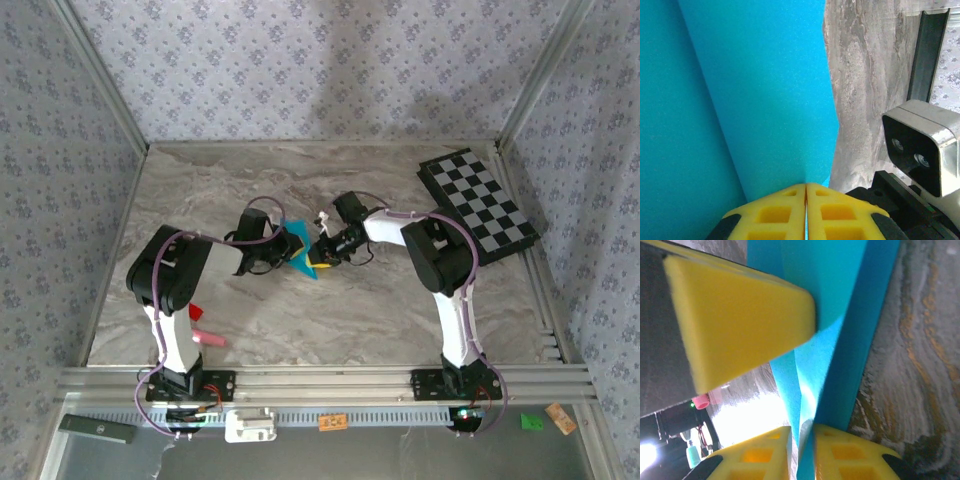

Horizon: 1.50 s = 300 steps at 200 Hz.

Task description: Fold a paper plane with a square sheet of paper (pick it up from the middle)

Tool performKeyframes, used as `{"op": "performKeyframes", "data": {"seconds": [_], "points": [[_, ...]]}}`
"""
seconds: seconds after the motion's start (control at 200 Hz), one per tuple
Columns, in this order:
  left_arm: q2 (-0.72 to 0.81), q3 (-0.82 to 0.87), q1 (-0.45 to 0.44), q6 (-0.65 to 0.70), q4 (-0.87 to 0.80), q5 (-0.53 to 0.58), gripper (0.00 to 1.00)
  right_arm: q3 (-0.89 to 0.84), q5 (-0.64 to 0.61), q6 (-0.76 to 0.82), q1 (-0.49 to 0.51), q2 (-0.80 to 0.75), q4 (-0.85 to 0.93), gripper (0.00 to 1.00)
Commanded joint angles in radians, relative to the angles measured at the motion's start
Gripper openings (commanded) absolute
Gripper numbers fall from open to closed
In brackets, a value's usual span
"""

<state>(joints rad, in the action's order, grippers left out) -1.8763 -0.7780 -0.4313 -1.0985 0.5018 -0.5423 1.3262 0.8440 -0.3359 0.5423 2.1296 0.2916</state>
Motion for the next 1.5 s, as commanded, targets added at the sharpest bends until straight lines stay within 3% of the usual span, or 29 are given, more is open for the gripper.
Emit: {"op": "performKeyframes", "data": {"seconds": [0.0,0.46,0.79,1.494], "points": [[-0.021,-0.027,0.003,-0.003,-0.017,0.009,0.09,-0.018,-0.046,0.027,-0.010,-0.036,0.079,0.19],[-0.021,-0.029,0.003,-0.006,-0.023,0.008,0.09,-0.012,-0.121,0.054,-0.004,-0.013,0.111,0.17],[0.004,-0.032,0.006,-0.001,-0.027,0.001,0.10,-0.031,-0.108,0.043,-0.020,0.001,0.094,0.10],[-0.007,-0.064,0.016,0.020,-0.068,0.016,0.10,-0.018,-0.083,0.060,-0.036,-0.004,0.111,0.11]]}}
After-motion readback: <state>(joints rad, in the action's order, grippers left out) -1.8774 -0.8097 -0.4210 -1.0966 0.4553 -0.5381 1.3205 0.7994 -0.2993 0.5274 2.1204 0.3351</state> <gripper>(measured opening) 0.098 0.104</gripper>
